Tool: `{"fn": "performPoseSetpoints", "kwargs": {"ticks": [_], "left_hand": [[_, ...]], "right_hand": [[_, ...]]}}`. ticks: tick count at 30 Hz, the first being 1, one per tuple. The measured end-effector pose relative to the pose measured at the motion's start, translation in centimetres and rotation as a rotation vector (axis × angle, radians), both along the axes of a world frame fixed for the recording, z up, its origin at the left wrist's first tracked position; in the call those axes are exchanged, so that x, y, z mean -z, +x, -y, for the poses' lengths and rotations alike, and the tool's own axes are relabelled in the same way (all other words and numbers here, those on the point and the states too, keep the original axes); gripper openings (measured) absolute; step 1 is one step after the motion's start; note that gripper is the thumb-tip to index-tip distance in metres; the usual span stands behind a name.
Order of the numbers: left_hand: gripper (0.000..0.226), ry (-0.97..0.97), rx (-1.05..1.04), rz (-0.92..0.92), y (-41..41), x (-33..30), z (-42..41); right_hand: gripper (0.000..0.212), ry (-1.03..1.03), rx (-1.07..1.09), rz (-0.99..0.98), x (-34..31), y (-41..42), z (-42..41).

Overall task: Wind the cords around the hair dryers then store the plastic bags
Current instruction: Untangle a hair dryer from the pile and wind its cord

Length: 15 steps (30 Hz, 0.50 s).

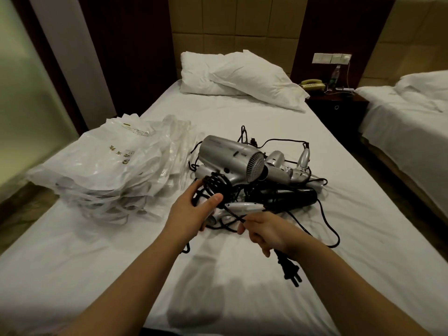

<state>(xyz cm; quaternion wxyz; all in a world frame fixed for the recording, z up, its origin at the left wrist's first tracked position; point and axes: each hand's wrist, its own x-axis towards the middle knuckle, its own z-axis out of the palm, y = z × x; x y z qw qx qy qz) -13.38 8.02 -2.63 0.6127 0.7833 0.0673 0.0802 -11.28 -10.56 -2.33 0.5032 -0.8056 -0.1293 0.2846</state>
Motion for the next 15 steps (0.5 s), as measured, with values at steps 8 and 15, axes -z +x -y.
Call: {"fn": "performPoseSetpoints", "kwargs": {"ticks": [8, 15], "left_hand": [[0.070, 0.509, -0.148, -0.045, -1.2, 4.1, 1.3], [0.070, 0.584, -0.116, -0.150, -3.1, 9.2, 3.6]], "right_hand": [[0.027, 0.068, 0.210, 0.052, 0.5, -0.7, -0.7], [0.031, -0.403, 0.085, 0.335, 4.4, -2.9, -1.4]]}}
